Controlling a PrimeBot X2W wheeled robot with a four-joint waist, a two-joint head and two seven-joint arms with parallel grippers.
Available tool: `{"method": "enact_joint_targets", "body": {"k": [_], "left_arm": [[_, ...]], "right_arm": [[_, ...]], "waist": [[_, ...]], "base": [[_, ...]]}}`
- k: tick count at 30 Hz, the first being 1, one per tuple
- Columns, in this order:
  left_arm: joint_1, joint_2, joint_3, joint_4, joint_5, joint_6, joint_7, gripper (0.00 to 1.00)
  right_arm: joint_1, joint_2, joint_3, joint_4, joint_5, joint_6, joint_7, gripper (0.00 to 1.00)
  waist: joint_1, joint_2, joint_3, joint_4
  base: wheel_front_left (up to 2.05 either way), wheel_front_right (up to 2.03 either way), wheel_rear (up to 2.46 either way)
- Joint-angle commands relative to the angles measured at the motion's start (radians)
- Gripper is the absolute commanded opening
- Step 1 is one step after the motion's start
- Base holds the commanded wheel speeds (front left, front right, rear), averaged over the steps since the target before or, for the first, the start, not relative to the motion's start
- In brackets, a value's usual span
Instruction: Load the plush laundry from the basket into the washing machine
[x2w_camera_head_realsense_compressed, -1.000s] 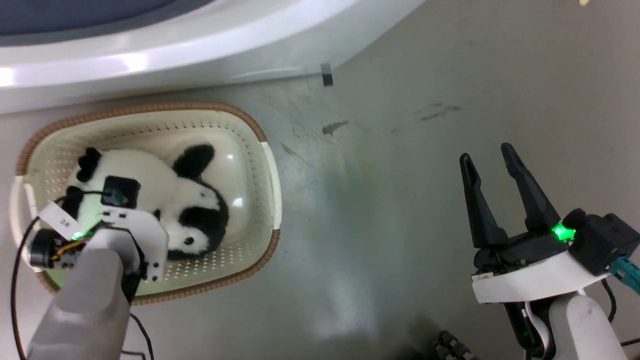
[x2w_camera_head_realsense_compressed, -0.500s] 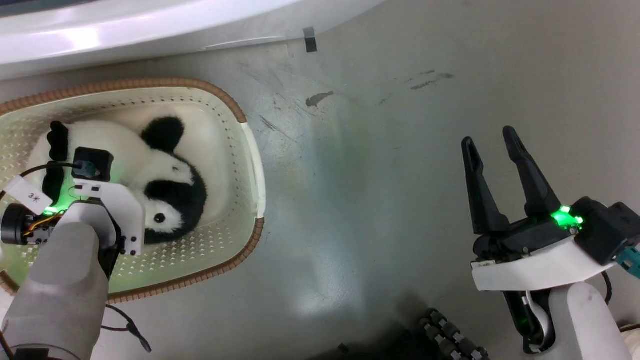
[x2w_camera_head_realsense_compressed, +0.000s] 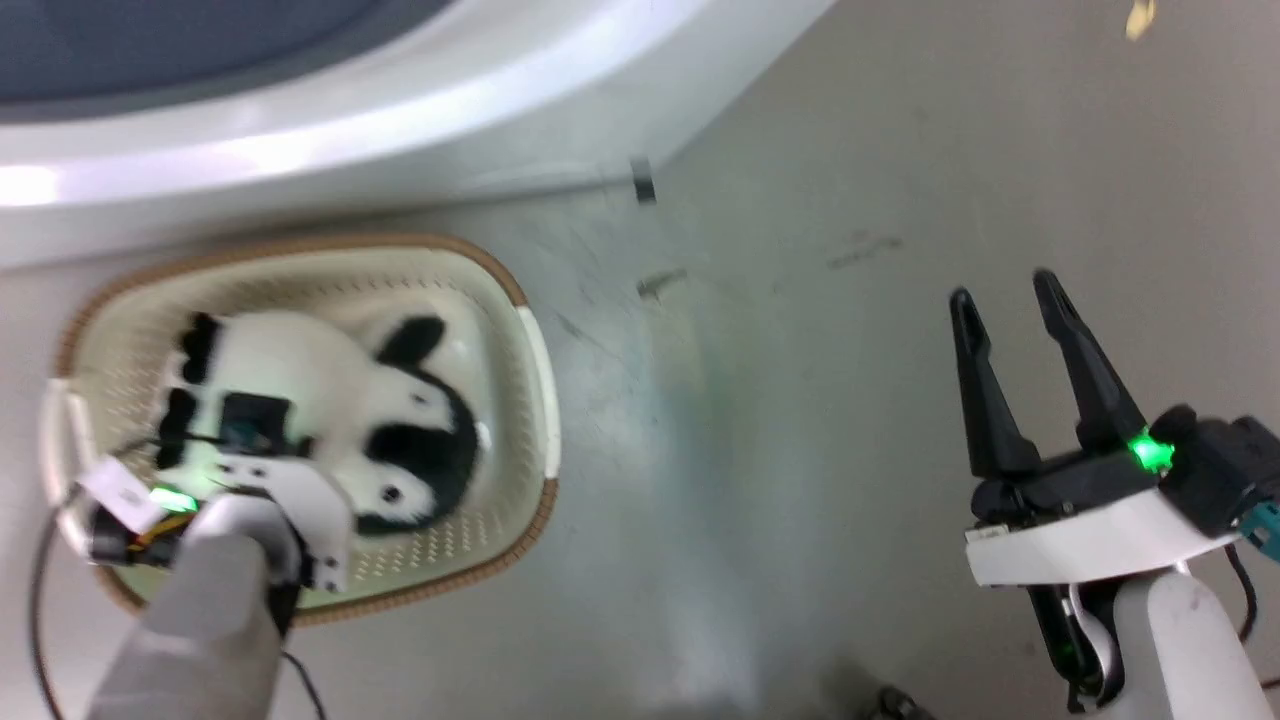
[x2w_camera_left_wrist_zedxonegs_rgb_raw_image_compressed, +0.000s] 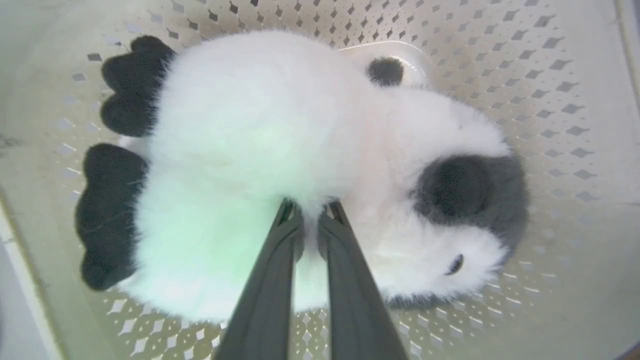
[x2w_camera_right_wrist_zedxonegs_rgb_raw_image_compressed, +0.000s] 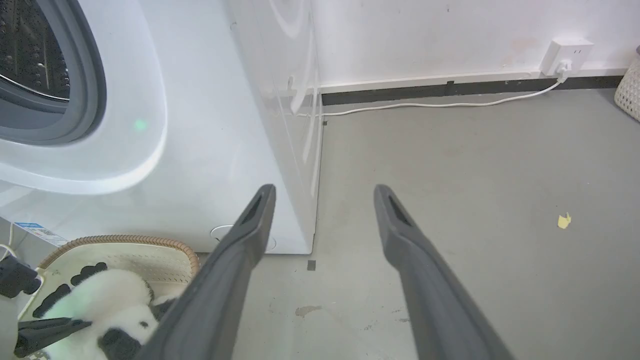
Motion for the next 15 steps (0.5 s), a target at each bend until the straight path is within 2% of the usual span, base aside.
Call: {"method": "enact_joint_targets", "body": {"k": [1, 9, 15], "left_arm": [[0.014, -0.014, -0.008, -0.002, -0.001, -0.003, -0.015, 0.0], [0.148, -0.08, -0.013, -0.062, -0.023, -0.023, -0.059, 0.0], [0.327, -0.094, 0.026, -0.256, -0.045, -0.008, -0.06, 0.0]], "right_arm": [[0.019, 0.001, -0.01, 0.007, -0.011, -0.001, -0.004, 1.0], [0.098, 0.001, -0.055, 0.032, -0.06, -0.001, -0.004, 1.0], [0.162, 0.001, -0.075, 0.043, -0.068, -0.001, -0.004, 1.0]], "waist": [[-0.0001, 0.0, -0.093, 0.048], [-0.0001, 0.0, -0.322, 0.129], [-0.0001, 0.0, -0.466, 0.171]], "base": [[0.0, 0.0, 0.0], [0.0, 0.0, 0.0], [0.0, 0.0, 0.0]]}}
